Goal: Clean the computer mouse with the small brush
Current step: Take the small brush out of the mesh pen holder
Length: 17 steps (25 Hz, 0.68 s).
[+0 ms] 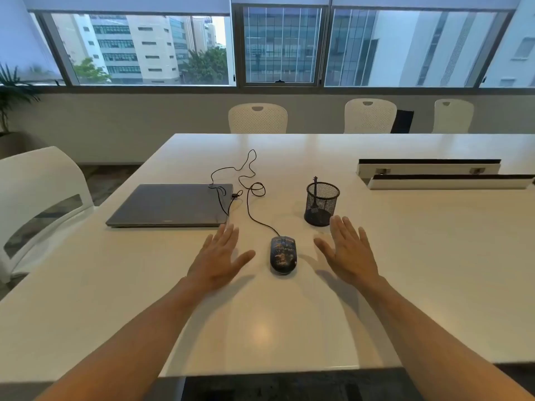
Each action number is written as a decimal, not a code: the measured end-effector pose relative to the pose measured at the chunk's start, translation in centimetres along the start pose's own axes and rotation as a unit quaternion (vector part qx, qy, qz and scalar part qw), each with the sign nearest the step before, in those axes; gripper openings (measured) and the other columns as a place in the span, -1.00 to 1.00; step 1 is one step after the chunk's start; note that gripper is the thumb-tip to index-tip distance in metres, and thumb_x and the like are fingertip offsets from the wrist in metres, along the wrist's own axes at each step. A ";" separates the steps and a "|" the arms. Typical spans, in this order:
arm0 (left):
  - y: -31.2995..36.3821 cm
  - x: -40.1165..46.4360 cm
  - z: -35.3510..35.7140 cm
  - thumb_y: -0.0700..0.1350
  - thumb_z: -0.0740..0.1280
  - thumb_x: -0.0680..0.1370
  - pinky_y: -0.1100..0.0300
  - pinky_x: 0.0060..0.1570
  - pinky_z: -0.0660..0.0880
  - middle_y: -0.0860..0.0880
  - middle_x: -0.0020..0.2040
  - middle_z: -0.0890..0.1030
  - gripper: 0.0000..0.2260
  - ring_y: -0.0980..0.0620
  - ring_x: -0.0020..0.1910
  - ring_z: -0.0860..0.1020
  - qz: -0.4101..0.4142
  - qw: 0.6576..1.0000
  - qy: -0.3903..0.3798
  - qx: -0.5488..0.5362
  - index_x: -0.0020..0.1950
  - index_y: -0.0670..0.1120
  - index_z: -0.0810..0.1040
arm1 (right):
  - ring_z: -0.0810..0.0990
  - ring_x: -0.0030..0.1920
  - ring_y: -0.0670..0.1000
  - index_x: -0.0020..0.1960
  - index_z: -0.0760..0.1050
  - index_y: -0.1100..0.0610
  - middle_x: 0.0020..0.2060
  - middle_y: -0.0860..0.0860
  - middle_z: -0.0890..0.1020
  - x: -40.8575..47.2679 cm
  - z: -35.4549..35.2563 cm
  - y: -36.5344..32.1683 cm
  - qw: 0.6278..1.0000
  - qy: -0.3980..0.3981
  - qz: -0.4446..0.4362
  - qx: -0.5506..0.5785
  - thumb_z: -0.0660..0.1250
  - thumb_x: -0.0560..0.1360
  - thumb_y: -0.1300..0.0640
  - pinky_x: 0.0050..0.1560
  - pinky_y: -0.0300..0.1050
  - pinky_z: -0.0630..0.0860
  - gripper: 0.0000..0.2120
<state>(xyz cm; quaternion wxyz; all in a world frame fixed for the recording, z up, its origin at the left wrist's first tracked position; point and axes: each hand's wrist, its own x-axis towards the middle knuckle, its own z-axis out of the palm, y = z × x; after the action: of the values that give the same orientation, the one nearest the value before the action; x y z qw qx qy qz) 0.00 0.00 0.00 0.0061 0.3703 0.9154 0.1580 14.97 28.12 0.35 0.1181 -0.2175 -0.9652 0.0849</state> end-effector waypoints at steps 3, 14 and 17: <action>-0.2 -0.3 1.5 0.45 -0.14 0.53 0.02 0.57 -0.20 -0.02 0.66 -0.11 -0.16 0.05 0.62 -0.20 -0.014 0.998 -0.055 0.024 0.65 -0.06 -0.12 | -0.02 0.63 0.02 0.64 0.00 0.10 0.63 0.04 0.10 0.3 -0.2 -0.2 1.000 0.015 0.008 0.025 -0.22 0.54 -0.42 0.57 0.09 -0.11 -0.15; -0.8 -0.1 2.8 0.38 -0.10 0.60 0.01 0.58 -0.21 0.02 0.66 -0.08 -0.27 0.08 0.62 -0.16 -0.002 0.996 -0.049 0.077 0.65 -0.02 -0.09 | 0.51 0.26 0.22 0.37 0.49 0.16 0.17 0.14 0.65 11.2 -5.0 -2.1 0.975 0.183 0.075 0.100 0.28 0.61 -0.09 0.21 0.15 0.40 -0.55; -0.9 -0.2 2.9 0.38 -0.10 0.60 0.02 0.58 -0.21 0.02 0.66 -0.08 -0.26 0.09 0.62 -0.17 -0.004 0.996 -0.045 0.072 0.65 -0.02 -0.09 | 0.51 0.29 0.21 0.37 0.51 0.16 0.22 0.14 0.64 14.1 -5.1 -2.1 0.979 0.156 0.088 0.095 0.29 0.60 -0.10 0.23 0.14 0.41 -0.55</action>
<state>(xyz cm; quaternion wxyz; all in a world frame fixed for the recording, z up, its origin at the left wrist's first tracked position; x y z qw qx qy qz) -0.12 0.09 -3.05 0.0212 0.3733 0.9245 0.0744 3.14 33.00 8.35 0.2793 -0.2998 -0.8996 0.1510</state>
